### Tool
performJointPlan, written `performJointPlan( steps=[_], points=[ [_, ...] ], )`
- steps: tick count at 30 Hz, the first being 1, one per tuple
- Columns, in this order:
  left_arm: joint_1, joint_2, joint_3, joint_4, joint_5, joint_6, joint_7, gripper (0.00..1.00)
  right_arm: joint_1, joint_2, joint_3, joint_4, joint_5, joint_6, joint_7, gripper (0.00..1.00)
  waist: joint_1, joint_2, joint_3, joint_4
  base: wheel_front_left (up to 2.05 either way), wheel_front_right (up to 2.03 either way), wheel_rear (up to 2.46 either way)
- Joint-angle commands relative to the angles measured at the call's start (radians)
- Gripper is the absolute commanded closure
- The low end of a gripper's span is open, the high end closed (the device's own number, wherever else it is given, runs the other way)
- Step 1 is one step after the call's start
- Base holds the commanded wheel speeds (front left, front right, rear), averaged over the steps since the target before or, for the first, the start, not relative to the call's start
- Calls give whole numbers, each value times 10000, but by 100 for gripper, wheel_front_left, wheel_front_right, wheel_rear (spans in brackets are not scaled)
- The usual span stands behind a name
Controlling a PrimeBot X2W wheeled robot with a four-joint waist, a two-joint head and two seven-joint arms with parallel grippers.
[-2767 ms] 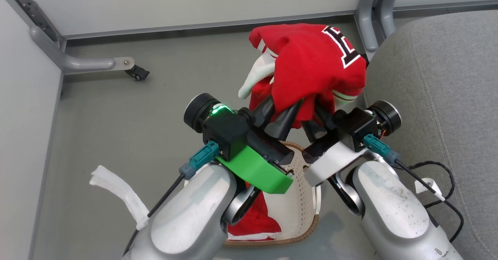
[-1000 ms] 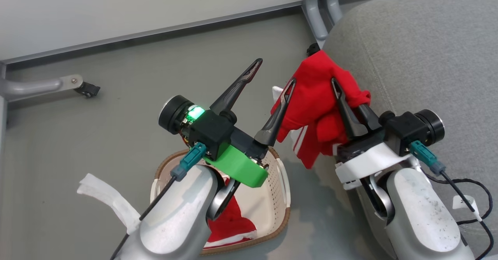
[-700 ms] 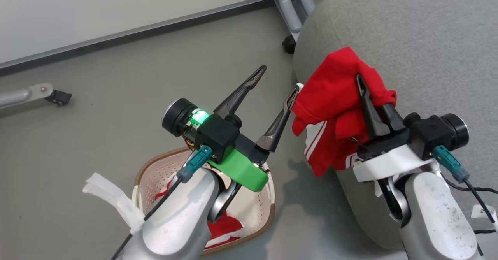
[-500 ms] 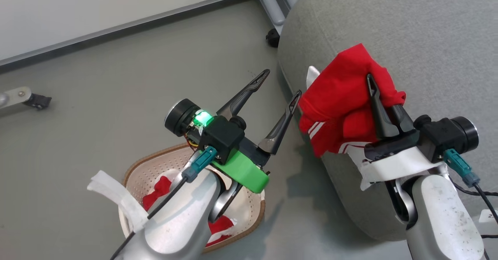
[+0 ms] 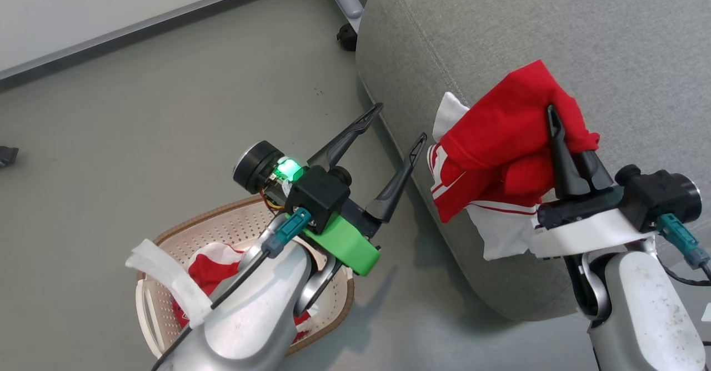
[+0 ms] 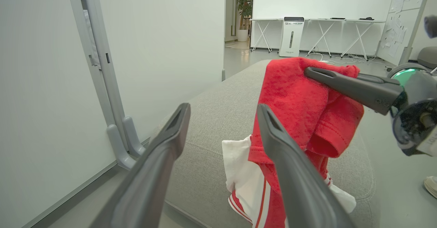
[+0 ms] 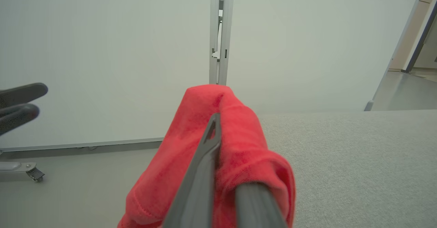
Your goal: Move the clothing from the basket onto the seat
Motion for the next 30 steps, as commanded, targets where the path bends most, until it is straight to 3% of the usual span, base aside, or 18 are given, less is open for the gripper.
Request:
performJointPlan(
  steps=[1, 6, 21, 24, 30],
  points=[
    [-3, 113, 55, 19, 36, -12, -6, 0, -189, -31, -100, 3, 145, -7, -49, 100, 0, -1, 17, 17, 0, 0, 0],
    [98, 208, 82, 22, 109, -20, -6, 0, -1024, -53, -427, -25, -40, -7, -49, 100, 0, -1, 184, 81, 0, 0, 0],
    [-881, 352, -120, 7, 465, -51, -2, 0, -6650, -2346, -2303, 899, -46, -7, -49, 100, 0, -1, 2679, 647, 0, 0, 0],
    [-1285, 378, -221, -18, 557, -59, 6, 0, -8032, -3019, -2717, 1466, 44, -7, -49, 100, 0, -1, 3506, 792, 0, 0, 0],
    [-1735, 429, -343, -13, 601, -71, 2, 0, -9227, -3906, -2876, 2648, 87, -7, -48, 100, 0, -1, 4258, 965, 0, 0, 0]
  ],
)
